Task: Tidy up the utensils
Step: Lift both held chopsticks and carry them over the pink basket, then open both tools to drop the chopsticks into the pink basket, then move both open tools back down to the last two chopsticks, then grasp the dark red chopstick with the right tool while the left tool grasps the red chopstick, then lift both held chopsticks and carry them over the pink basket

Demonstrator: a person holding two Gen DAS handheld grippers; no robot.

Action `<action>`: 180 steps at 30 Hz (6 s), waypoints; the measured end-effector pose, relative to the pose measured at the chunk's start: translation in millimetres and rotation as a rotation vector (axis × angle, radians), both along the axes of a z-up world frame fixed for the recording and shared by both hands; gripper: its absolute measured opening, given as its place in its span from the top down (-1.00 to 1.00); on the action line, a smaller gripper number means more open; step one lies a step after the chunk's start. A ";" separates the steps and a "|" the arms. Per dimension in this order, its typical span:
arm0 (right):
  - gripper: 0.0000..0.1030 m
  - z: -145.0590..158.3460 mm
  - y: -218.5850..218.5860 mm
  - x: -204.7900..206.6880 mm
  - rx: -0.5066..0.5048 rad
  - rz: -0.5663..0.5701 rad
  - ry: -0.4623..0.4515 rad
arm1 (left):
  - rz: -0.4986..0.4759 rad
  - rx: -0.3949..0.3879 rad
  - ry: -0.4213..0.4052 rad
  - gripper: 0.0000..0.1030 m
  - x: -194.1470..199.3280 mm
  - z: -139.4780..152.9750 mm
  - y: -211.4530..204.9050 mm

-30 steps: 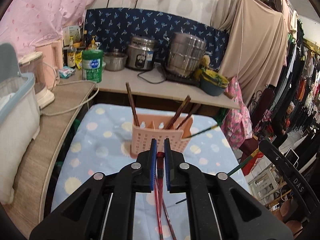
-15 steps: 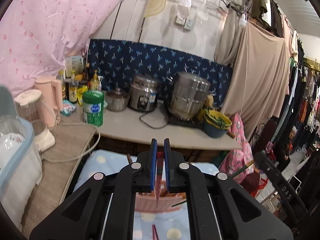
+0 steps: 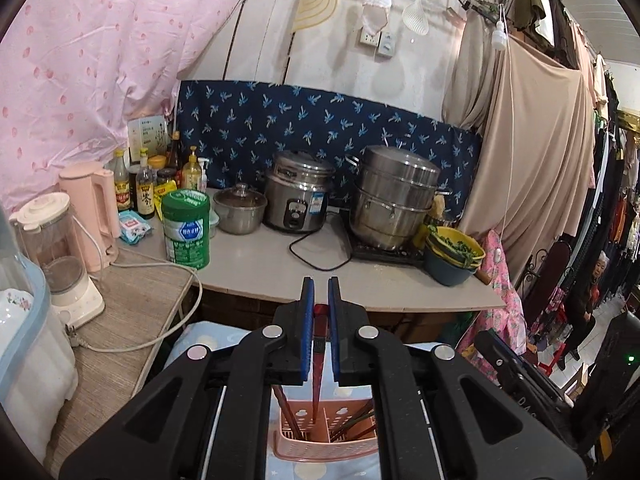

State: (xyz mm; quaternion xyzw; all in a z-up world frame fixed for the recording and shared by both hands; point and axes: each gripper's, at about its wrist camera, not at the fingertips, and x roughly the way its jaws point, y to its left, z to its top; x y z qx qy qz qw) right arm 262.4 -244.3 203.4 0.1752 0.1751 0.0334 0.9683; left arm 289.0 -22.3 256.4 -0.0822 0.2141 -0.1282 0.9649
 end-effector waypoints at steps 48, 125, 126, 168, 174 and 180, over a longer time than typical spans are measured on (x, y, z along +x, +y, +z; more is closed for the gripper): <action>-0.05 -111.1 27.9 -176.8 -0.149 0.044 0.237 | 0.072 0.156 0.243 -0.40 -158.6 -156.9 22.7; 0.87 -260.4 32.0 -257.8 -0.167 0.031 0.550 | -0.109 0.254 0.552 -0.47 -234.4 -300.3 -32.2; 0.87 -260.4 32.3 -257.8 -0.168 0.032 0.550 | -0.117 0.254 0.557 -0.38 -233.5 -302.0 -33.7; 0.87 -102.7 9.8 -239.1 -0.115 0.017 0.228 | -0.113 0.061 0.286 0.86 -198.2 -142.1 7.8; 0.87 -72.6 1.6 -208.9 -0.084 0.013 0.181 | -0.092 0.059 0.213 0.86 -168.2 -105.2 6.7; 0.87 -44.3 1.7 -183.3 -0.052 0.033 0.120 | -0.075 0.046 0.144 0.86 -141.9 -67.8 4.1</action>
